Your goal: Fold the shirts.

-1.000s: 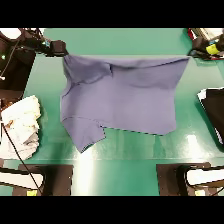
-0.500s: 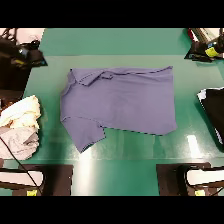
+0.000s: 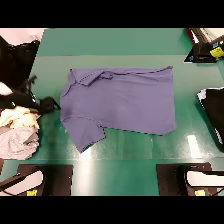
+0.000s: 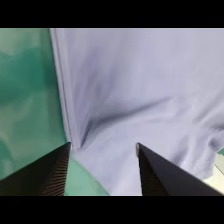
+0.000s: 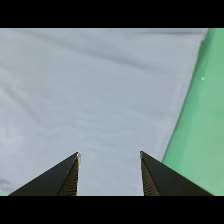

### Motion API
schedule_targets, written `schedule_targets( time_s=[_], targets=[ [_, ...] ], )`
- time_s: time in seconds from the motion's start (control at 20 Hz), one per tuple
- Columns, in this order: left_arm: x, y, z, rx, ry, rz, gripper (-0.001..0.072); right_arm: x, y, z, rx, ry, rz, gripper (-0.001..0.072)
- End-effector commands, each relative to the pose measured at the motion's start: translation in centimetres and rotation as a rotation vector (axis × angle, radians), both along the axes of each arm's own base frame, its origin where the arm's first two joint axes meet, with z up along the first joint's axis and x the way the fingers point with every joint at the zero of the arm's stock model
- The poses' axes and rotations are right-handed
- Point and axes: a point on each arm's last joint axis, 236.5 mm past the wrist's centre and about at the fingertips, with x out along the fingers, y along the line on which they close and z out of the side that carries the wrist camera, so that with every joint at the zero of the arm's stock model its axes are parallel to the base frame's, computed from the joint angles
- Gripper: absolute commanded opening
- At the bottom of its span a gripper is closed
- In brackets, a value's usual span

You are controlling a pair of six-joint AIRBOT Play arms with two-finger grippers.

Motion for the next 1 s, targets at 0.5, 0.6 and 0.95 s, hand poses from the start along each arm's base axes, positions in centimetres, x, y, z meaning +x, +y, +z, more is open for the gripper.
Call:
schedule_targets(
  time_s=[0.5,0.6,0.95],
  targets=[
    [-1.6,-1.6,-4.0,-0.089,-0.007,0.148,0.0028,-2.6,0.1,-1.7,0.003,0.101,0.015,0.0428],
    [-0.9,-1.8,-2.6,-0.093,-0.043,0.113,0.0027,-4.8,-0.8,-4.8,0.015,0.192,-0.017,0.0429],
    [1.7,-2.0,4.2,-0.082,-0.202,0.003,0.0027,-18.6,-4.0,-19.8,0.117,0.533,-0.256,0.0435]
  ],
)
